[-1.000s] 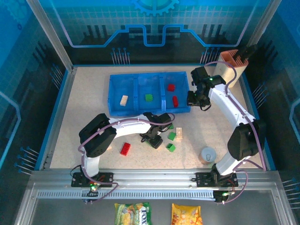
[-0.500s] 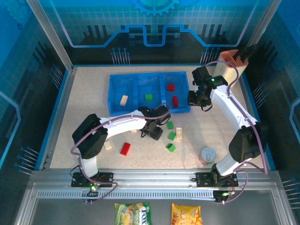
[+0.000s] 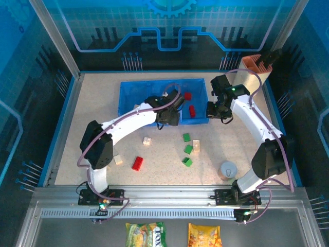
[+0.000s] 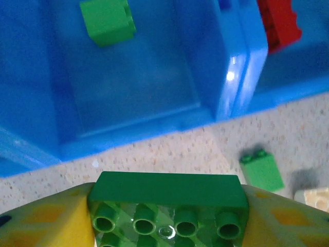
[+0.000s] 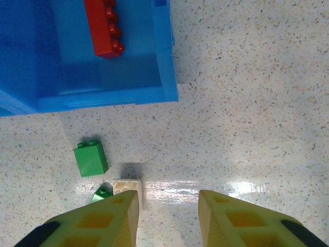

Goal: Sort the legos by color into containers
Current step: Place the lego in the container.

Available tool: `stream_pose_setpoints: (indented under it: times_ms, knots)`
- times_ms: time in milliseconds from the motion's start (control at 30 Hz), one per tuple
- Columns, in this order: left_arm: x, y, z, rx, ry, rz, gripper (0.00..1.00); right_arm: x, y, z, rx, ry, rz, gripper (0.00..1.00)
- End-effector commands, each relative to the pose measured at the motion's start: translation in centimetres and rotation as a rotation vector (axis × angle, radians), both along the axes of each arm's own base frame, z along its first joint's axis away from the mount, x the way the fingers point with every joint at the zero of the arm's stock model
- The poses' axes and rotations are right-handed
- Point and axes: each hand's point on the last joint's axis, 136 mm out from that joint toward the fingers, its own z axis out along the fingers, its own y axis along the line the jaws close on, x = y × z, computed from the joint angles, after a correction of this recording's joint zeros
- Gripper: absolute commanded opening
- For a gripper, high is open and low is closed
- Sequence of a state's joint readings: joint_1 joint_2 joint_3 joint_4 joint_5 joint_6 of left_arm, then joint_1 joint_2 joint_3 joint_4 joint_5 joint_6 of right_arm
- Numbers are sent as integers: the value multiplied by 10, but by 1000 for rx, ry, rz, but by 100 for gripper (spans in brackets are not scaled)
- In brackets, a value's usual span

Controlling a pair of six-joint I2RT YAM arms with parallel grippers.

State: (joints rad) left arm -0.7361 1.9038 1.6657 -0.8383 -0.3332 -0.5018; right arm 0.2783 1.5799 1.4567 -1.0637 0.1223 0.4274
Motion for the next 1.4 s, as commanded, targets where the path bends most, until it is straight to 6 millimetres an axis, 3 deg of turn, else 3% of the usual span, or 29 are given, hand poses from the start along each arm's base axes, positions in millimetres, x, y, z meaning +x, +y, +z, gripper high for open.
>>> stream_pose_setpoints:
  times_ms: [0, 200, 567, 933, 1367]
  knots:
    - [15, 14, -8, 42, 20, 95, 52, -7, -1, 5, 18, -3, -13, 37]
    - [47, 18, -9, 30, 7, 162, 52, -8, 2, 4, 23, 0, -5, 37]
    - [85, 27, -42, 32, 57, 230, 53, -9, 5, 1, 27, 9, 4, 37]
    - [96, 31, -87, 42, 128, 262, 53, -11, 7, -1, 19, 19, 10, 37]
    - [108, 38, -111, 35, 153, 285, 55, -11, 11, 0, 12, 22, 23, 37]
